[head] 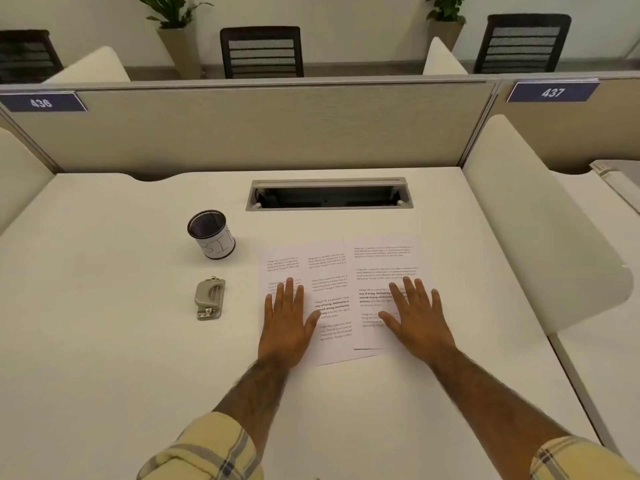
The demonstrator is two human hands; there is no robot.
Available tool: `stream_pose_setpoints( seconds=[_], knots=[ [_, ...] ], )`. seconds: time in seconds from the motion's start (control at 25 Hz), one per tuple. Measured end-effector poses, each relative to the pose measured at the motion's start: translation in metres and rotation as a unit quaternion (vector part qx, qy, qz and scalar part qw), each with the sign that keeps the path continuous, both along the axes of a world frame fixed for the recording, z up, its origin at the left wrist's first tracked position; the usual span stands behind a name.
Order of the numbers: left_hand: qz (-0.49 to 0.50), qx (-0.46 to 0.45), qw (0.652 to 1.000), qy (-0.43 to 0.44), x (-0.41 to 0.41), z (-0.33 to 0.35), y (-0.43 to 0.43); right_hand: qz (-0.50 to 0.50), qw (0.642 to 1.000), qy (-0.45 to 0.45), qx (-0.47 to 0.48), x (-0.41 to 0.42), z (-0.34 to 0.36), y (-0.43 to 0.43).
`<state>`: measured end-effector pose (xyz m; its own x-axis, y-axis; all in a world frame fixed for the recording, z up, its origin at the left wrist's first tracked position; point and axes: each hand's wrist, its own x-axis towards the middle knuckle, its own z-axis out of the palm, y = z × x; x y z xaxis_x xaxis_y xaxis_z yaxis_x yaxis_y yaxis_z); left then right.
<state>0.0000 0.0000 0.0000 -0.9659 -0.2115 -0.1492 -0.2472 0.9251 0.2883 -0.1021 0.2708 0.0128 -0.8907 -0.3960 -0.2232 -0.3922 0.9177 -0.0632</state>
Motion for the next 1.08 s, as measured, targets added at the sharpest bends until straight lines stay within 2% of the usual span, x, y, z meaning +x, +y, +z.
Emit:
stream_pose_setpoints(
  seconds=[0.28, 0.76, 0.92, 1.08],
  knots=[
    [0.000, -0.022, 0.999, -0.023, 0.004, -0.026, 0.014, 0.014, 1.000, -0.009, 0.010, 0.005, -0.019, 0.000],
    [0.016, -0.008, 1.000, 0.009, 0.002, -0.028, 0.029, 0.064, 0.997, -0.029, -0.009, 0.027, -0.026, -0.023],
    [-0.043, -0.015, 0.999, 0.015, -0.009, -0.022, 0.041, 0.054, 0.998, 0.013, -0.038, -0.012, -0.008, -0.030],
    [-0.084, -0.025, 0.996, -0.009, -0.009, -0.024, 0.044, 0.005, 0.999, -0.016, -0.038, -0.090, 0.015, -0.029]
  ],
)
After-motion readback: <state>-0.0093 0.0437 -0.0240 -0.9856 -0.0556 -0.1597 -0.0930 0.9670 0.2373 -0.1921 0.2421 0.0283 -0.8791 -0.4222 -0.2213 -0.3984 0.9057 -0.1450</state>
